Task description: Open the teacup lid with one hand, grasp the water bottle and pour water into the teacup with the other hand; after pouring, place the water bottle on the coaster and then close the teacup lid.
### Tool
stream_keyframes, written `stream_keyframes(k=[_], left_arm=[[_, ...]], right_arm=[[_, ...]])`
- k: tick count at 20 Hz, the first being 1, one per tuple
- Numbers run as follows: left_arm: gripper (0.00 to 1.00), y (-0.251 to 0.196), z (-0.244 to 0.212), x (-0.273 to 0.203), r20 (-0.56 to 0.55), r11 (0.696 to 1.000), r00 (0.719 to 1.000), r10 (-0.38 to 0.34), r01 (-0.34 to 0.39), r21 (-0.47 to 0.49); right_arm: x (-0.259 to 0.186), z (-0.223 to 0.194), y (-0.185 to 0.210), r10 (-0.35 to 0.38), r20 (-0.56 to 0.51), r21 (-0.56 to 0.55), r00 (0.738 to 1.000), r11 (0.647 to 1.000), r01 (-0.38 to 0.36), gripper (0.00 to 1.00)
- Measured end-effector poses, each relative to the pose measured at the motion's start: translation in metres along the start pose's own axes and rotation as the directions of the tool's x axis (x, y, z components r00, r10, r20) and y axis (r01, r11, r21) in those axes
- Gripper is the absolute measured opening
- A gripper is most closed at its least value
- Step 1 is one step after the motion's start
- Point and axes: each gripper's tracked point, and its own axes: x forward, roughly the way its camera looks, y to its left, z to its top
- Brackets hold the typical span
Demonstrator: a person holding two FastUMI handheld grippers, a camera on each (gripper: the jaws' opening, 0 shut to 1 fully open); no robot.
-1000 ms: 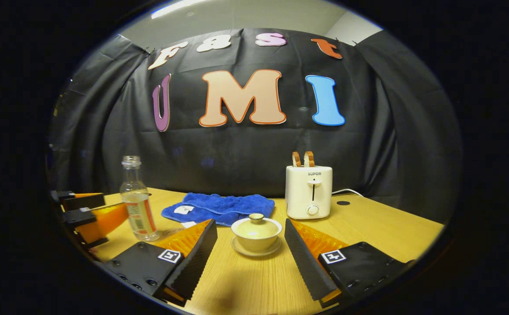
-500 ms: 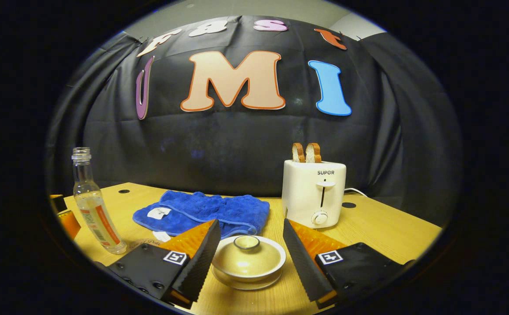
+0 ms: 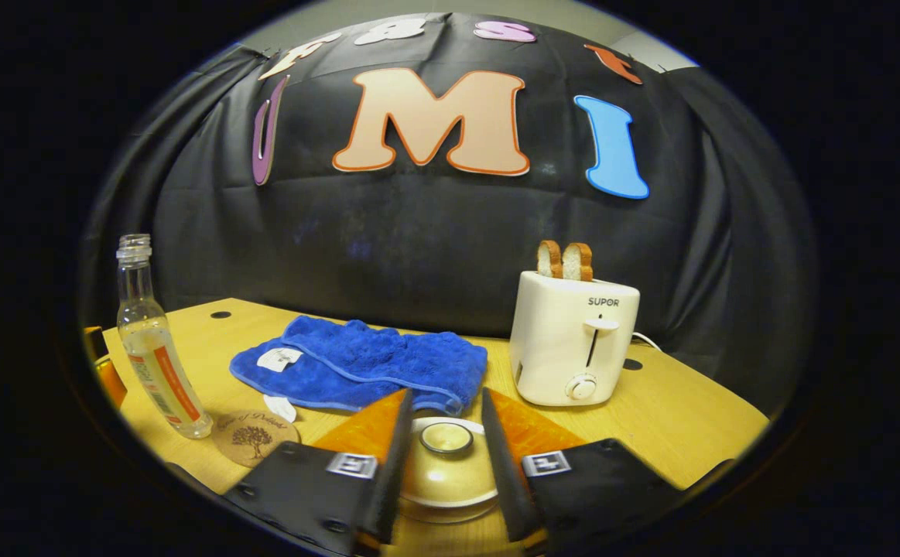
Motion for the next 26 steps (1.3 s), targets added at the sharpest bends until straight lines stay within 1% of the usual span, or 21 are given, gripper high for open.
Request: stream_keyframes(k=[2,3,4,5,6,7,11,14,16,17,20,23,26], left_arm=[[0.98,0.001,0.0,0.001,-0.001,1.0,1.0,0.0,0.0,0.0],[0.98,0.0,0.001,0.0,0.0,1.0,1.0,0.0,0.0,0.0],[0.98,0.0,0.0,0.0,-0.001,1.0,1.0,0.001,-0.001,0.0],[0.98,0.001,0.0,0.0,-0.001,1.0,1.0,0.0,0.0,0.0],[0.98,0.001,0.0,0.0,-0.001,1.0,1.0,0.0,0.0,0.0],[0.98,0.001,0.001,0.0,-0.001,1.0,1.0,0.0,0.0,0.0],[0.97,0.001,0.001,0.0,-0.001,1.0,1.0,0.0,0.0,0.0],[0.97,0.001,0.001,0.0,-0.001,1.0,1.0,0.0,0.0,0.0],[0.97,0.001,0.001,0.0,-0.001,1.0,1.0,0.0,0.0,0.0],[0.97,0.001,0.0,0.0,-0.002,1.0,1.0,0.0,0.0,0.0],[0.98,0.001,0.001,0.0,-0.002,1.0,1.0,0.0,0.0,-0.001],[0.98,0.001,0.001,0.0,-0.001,1.0,1.0,0.001,-0.001,0.0],[0.98,0.001,0.001,0.0,-0.001,1.0,1.0,0.003,-0.003,0.0]], right_arm=[[-0.003,0.002,0.0,0.003,-0.007,-0.007,1.0,1.0,-0.003,0.32],[0.002,-0.002,0.002,0.009,-0.011,-0.012,1.0,1.0,-0.009,0.33],[-0.005,0.005,0.002,0.018,-0.008,-0.004,1.0,1.0,-0.018,0.39],[0.0,0.001,0.002,0.023,-0.01,-0.006,1.0,1.0,-0.023,0.35],[0.0,0.0,0.003,0.023,-0.015,0.001,1.0,1.0,-0.023,0.35],[-0.001,0.0,0.003,0.032,-0.013,0.001,0.999,0.999,-0.032,0.3],[-0.004,0.003,0.003,0.049,0.002,0.028,0.999,0.998,-0.049,0.3],[-0.006,0.01,0.0,0.041,0.046,0.032,0.998,0.999,-0.042,0.3],[-0.008,0.015,0.003,0.055,0.075,0.026,0.996,0.998,-0.057,0.2],[-0.011,0.014,0.006,0.067,0.083,0.02,0.994,0.997,-0.069,0.21],[-0.032,0.032,0.01,0.116,0.156,0.009,0.981,0.993,-0.119,0.21],[-0.064,0.04,0.006,0.159,0.188,0.022,0.969,0.986,-0.166,0.21],[-0.099,0.04,-0.007,0.189,0.205,0.029,0.96,0.98,-0.199,0.21]])
